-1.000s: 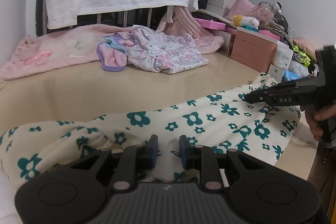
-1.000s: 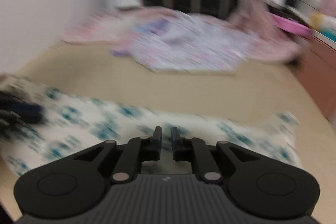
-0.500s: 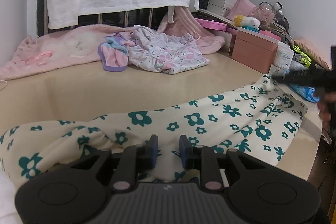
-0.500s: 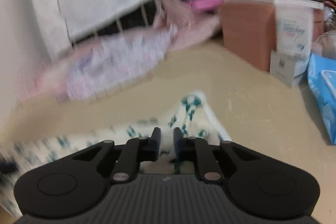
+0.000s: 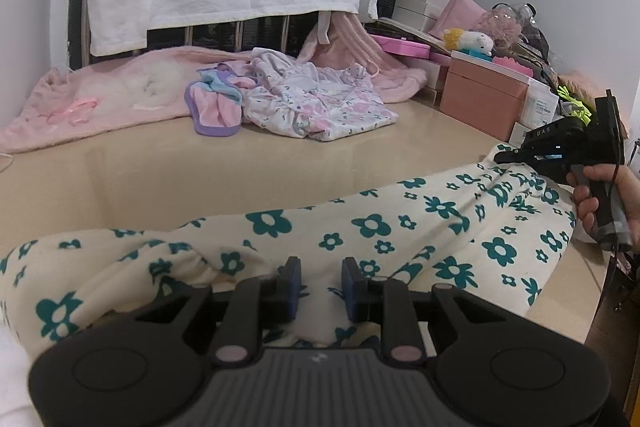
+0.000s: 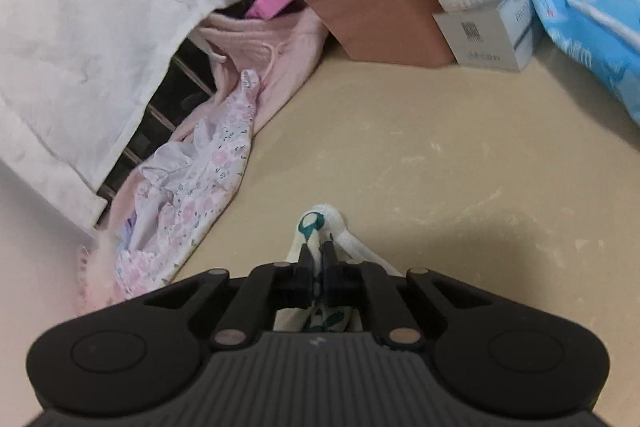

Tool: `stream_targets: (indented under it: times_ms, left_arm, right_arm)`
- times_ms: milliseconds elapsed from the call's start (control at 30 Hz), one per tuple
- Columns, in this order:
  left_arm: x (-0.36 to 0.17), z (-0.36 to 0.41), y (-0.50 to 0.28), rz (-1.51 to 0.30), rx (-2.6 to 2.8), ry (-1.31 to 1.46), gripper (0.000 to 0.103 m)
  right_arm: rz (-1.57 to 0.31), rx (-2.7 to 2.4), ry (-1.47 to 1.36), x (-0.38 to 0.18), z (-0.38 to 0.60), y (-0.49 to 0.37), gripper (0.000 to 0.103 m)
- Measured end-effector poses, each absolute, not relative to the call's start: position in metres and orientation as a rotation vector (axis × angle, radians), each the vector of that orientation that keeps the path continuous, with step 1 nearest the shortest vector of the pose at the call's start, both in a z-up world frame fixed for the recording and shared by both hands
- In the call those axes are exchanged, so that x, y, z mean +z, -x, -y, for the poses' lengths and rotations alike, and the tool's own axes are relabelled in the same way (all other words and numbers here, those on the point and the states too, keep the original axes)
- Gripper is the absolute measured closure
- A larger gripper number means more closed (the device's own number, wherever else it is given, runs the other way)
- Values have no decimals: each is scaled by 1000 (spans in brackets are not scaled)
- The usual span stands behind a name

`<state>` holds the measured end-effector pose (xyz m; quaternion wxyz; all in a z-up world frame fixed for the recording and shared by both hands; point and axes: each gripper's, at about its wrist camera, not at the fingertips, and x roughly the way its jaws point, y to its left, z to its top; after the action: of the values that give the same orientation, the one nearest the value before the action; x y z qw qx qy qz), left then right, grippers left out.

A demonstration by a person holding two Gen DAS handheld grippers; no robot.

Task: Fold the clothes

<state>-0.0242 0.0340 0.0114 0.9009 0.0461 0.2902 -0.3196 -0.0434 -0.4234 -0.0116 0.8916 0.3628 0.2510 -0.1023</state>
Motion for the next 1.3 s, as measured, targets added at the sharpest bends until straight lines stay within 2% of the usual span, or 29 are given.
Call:
stream_targets:
  times_ms: [100, 133, 167, 233, 400, 500, 567, 700, 733, 767, 800, 933, 967, 1000, 1033, 1100, 1300]
  left_arm:
    - [12, -33, 25, -598, -656, -98, 81]
    - [12, -33, 25, -597, -654, -100, 81]
    - [12, -33, 25, -597, -655, -100, 81]
    - [11, -33, 25, -597, -657, -97, 81]
    - [12, -32, 25, -597, -660, -97, 82]
    - [12, -32, 25, -598, -659, -96, 82]
    - [12, -32, 25, -598, -657, -94, 82]
    - [12, -32, 25, -598, -655, -93, 82]
    - [12, -32, 25, -598, -655, -93, 82]
    - [12, -32, 26, -598, -655, -93, 82]
    - [12, -32, 26, -598, -655, -93, 82]
    - [12, -32, 26, -598, -655, -93, 81]
    - [12, -31, 26, -598, -654, -93, 81]
    - [12, -31, 26, -598, -654, -94, 81]
    - [12, -31, 26, -598, -654, -94, 81]
    - [12, -31, 26, -598, -654, -94, 81]
    - [12, -32, 25, -597, -656, -95, 81]
  right_arm:
    - [-480, -190, -703, 4, 422, 62, 85]
    - [-462, -183, -658, 15, 419, 71, 77]
    - [-453, -187, -605, 26, 416, 79, 63]
    - [-465, -173, -597, 33, 412, 96, 49]
    - [-493, -113, -609, 29, 387, 111, 47]
    - [-494, -126, -549, 20, 365, 96, 51]
    - [-492, -183, -531, 12, 359, 86, 94]
    - [-492, -161, -687, 3, 373, 83, 90]
    - [-479, -172, -687, 7, 375, 86, 84]
    - [-465, -183, -686, 11, 376, 89, 66]
    - [-452, -194, -686, 14, 378, 93, 59]
    - [-447, -257, -485, 25, 358, 77, 48]
    - [-460, -264, -444, 25, 354, 70, 50]
    - [-491, -269, -432, 21, 354, 62, 58]
    - [-528, -285, -428, 15, 355, 54, 83]
    - [-523, -279, -491, 11, 364, 55, 96]
    - [-470, -151, -993, -13, 423, 72, 96]
